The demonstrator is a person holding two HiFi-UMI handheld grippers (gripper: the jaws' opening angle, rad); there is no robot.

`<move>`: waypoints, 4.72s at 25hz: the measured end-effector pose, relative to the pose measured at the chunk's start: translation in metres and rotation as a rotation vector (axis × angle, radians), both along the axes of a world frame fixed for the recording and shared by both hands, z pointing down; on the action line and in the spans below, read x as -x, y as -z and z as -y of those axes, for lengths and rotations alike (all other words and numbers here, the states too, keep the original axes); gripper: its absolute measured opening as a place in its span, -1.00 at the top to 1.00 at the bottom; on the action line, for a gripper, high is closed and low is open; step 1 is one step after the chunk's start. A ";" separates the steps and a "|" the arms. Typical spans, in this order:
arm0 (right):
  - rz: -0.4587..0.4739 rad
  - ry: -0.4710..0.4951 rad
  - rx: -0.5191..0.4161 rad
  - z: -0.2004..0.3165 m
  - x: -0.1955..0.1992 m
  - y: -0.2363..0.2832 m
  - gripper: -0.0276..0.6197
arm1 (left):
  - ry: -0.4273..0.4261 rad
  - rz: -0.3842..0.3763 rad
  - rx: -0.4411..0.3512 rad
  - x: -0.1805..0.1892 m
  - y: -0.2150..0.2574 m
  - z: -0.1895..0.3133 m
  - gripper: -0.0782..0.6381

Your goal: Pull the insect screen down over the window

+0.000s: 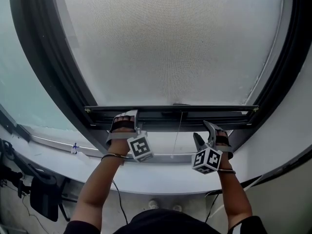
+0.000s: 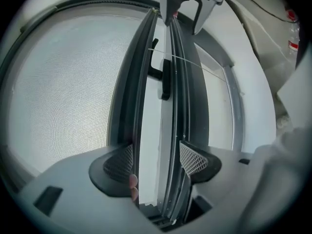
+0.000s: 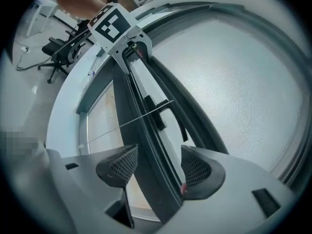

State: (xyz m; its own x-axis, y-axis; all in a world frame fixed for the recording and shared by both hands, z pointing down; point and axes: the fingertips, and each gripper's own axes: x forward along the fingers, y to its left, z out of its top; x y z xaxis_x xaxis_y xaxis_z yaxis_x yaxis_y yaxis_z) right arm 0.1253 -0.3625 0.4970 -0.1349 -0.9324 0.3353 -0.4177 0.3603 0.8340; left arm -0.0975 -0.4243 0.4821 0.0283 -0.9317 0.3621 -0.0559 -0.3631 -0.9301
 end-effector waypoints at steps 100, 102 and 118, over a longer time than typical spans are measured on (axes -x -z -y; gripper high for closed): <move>-0.401 -0.064 0.233 0.024 -0.030 -0.059 -0.25 | -0.006 0.020 0.122 -0.003 -0.077 -0.013 -0.06; -0.390 -0.063 0.240 0.023 -0.029 -0.058 -0.25 | -0.007 0.013 0.129 -0.003 -0.077 -0.013 -0.06; -0.113 0.031 0.097 -0.009 -0.005 -0.008 -0.25 | -0.064 -0.414 0.181 -0.034 -0.033 -0.053 -0.05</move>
